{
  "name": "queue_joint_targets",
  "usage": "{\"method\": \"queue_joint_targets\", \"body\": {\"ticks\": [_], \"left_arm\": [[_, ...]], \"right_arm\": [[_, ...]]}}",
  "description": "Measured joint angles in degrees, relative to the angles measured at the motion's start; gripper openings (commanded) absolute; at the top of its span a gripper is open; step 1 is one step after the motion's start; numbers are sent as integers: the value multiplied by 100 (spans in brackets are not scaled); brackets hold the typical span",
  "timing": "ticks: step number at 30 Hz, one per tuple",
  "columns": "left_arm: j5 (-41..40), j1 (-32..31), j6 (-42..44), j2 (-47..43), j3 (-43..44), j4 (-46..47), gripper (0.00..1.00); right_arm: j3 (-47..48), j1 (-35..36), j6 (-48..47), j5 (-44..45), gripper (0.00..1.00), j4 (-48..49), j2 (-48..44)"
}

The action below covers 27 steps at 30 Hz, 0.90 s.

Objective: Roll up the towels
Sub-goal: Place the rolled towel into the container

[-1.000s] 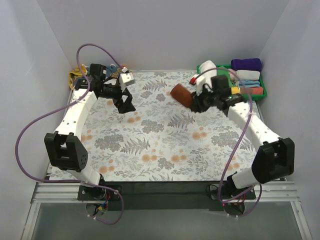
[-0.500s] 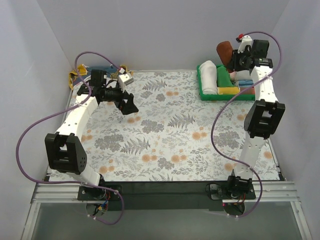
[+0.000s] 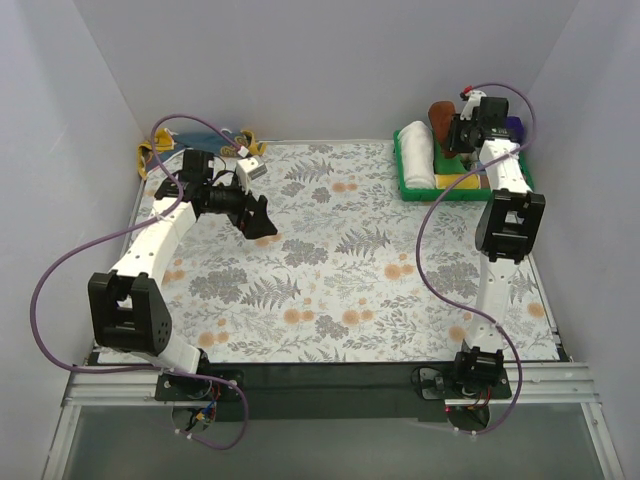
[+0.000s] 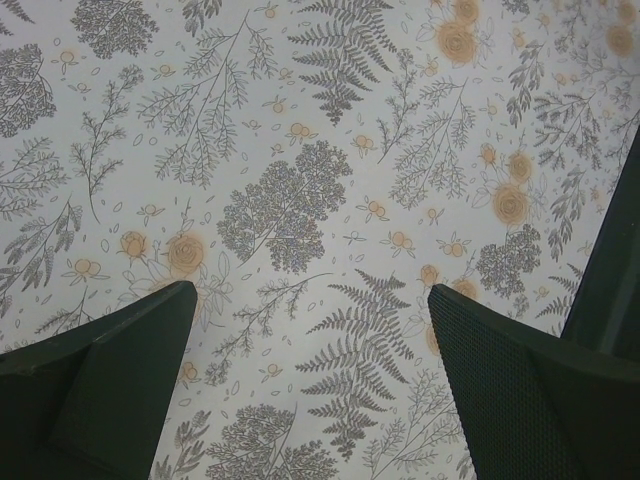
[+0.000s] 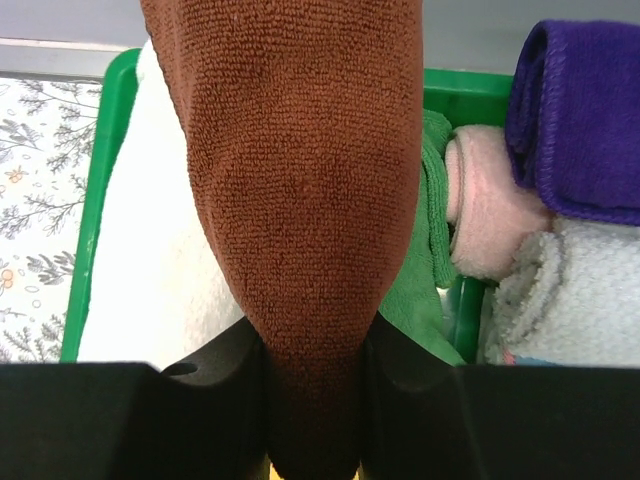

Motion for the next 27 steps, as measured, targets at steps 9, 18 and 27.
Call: {"method": "queue_joint_targets", "body": {"ticks": [9,18,27], "left_arm": [[-31,0,-136,-31,-52,15,98],[-111,0,-199,-33,-210,37,98],[-114,0,-284,-26,-210,63,98]], "right_arm": [[-2,90,470,76,1,356,295],[-2,160,647,345,13,533,365],[-26,267,673,704,44,560,378]]}}
